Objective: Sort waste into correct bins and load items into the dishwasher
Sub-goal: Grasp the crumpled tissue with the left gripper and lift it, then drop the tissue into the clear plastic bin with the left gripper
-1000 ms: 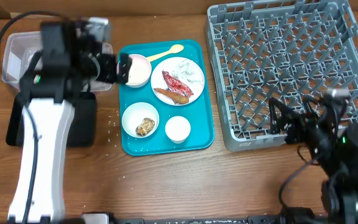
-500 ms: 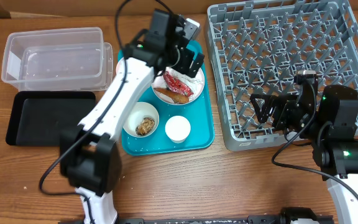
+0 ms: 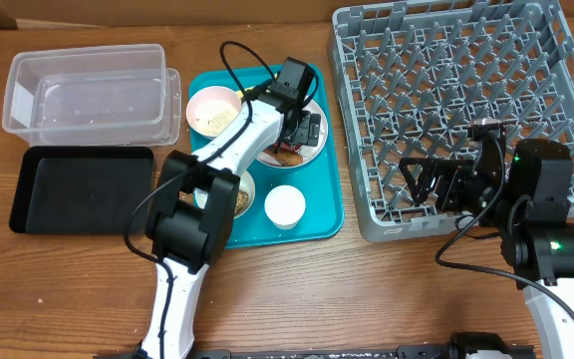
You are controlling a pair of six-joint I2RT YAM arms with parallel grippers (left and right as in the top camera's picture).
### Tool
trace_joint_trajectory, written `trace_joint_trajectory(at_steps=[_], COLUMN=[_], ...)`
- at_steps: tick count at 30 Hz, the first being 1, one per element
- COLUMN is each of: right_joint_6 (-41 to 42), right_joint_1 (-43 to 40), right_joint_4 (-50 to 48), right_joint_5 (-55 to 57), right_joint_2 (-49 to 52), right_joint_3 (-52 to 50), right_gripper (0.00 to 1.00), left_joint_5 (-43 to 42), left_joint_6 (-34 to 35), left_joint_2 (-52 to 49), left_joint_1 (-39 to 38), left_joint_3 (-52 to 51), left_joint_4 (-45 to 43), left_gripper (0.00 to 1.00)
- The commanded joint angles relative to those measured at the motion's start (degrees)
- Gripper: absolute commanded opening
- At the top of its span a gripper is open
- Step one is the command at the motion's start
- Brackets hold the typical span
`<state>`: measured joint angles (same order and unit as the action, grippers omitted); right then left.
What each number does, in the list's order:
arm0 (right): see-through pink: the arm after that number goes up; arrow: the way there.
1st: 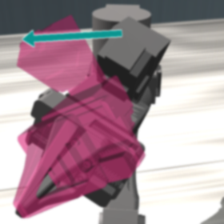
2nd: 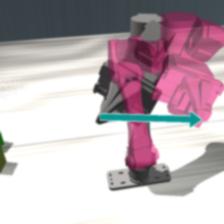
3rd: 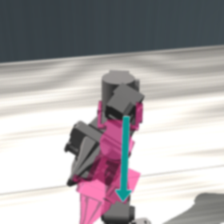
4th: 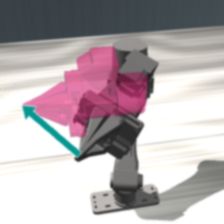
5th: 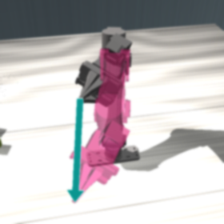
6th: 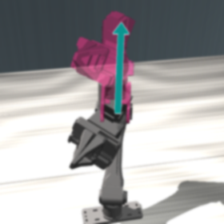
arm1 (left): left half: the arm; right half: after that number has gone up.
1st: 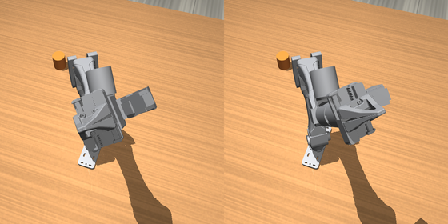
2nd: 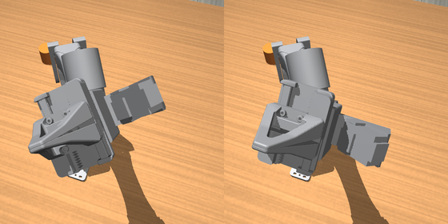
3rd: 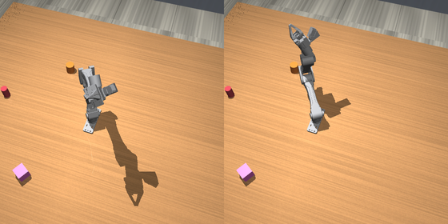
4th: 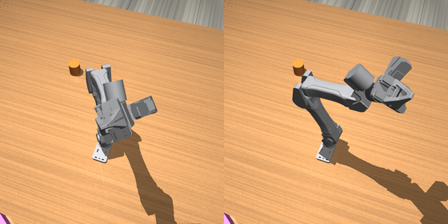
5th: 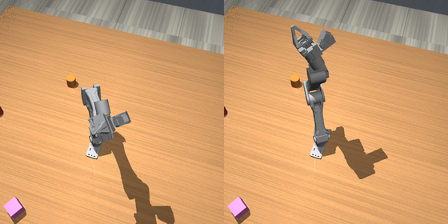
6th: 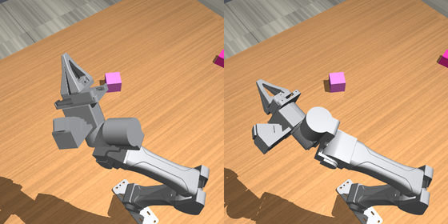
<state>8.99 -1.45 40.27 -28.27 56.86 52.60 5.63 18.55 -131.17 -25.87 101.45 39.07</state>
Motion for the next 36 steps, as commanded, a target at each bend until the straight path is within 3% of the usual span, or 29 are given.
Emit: trace_joint_trajectory(at_steps=[1, 2, 4, 6, 13, 20, 23, 30, 35, 36], right_joint_6=[-0.2, -0.2, -0.2, -0.2, -0.2, -0.3, -0.3, -0.3, -0.2, -0.2], right_joint_1=[0.2, 0.2, 0.2, 0.2, 0.2, 0.2, 0.2, 0.2, 0.2, 0.2], right_joint_4=[0.0, 0.0, 0.0, -0.1, 0.0, 0.0, 0.0, -0.1, -0.3, -0.5], right_joint_5=[-0.3, -0.3, -0.3, -0.3, -0.3, 0.0, 0.0, -0.1, -0.1, -0.1], right_joint_2=[-0.1, -0.1, -0.1, -0.1, -0.1, -0.1, -0.1, -0.1, 0.1, 0.2], right_joint_3=[1.8, 1.8, 1.8, 1.8, 1.8, 1.8, 1.8, 1.8, 1.8, 1.8], right_gripper=[1.0, 1.0, 1.0, 1.0, 1.0, 1.0, 1.0, 1.0, 1.0, 1.0], left_joint_5=[0.3, 0.3, 0.3, 0.3, 0.3, 0.4, 0.4, 0.5, 0.3, 0.7], left_joint_6=[2.2, 2.2, 2.1, 1.8, -0.1, -1.9, -1.9, -1.8, -1.9, -1.9], left_joint_2=[-4.8, -5.3, -5.7, -5.5, -1.0, 3.4, 4.4, 3.9, -0.2, -1.2], left_joint_1=[0.0, 0.0, 0.0, 0.0, 0.2, 4.0, 8.9, 23.3, 31.8, 32.6], left_joint_3=[0.7, 0.7, 0.7, 0.7, 9.5, 33.7, 42.5, 44.8, 43.3, 43.0], left_joint_4=[-0.7, -1.0, -1.6, -1.9, 5.3, 21.6, 29.3, 38.2, 37.2, 36.6], left_gripper=[0.86, 0.72, 0.2, 0.04, 0.04, 0.04, 0.04, 0.04, 0.04, 0.1])
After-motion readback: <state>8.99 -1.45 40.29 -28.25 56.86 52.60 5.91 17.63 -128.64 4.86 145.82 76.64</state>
